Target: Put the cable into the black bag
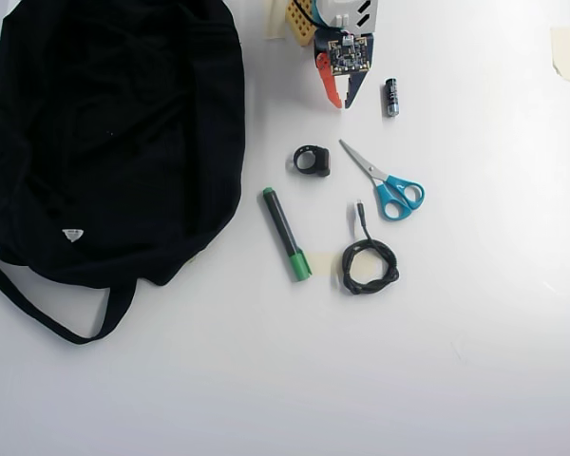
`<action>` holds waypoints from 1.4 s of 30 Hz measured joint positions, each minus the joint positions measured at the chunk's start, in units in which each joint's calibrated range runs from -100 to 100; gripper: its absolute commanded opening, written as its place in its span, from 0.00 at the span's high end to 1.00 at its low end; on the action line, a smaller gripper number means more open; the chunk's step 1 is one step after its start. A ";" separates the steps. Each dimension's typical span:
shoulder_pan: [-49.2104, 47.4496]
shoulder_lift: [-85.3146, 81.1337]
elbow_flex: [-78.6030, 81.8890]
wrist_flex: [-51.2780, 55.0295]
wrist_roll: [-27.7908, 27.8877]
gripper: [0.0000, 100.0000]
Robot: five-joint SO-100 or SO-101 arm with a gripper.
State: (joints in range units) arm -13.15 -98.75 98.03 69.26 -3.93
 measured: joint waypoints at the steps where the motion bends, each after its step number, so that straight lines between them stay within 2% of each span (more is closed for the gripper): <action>1: 0.00 0.00 0.00 0.00 0.00 0.98; 4: 0.00 0.00 0.00 -1.55 0.00 0.98; 13: 0.00 1.66 -0.94 -18.38 0.00 0.98; 22: -0.07 17.68 -7.78 -38.81 0.00 0.98; 30: 0.00 35.04 -20.60 -55.30 0.10 0.98; 35: 0.88 45.08 -30.03 -59.17 0.39 0.98; 42: 1.69 61.27 -47.64 -59.51 4.59 0.98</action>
State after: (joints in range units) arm -11.46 -37.48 50.39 9.75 0.66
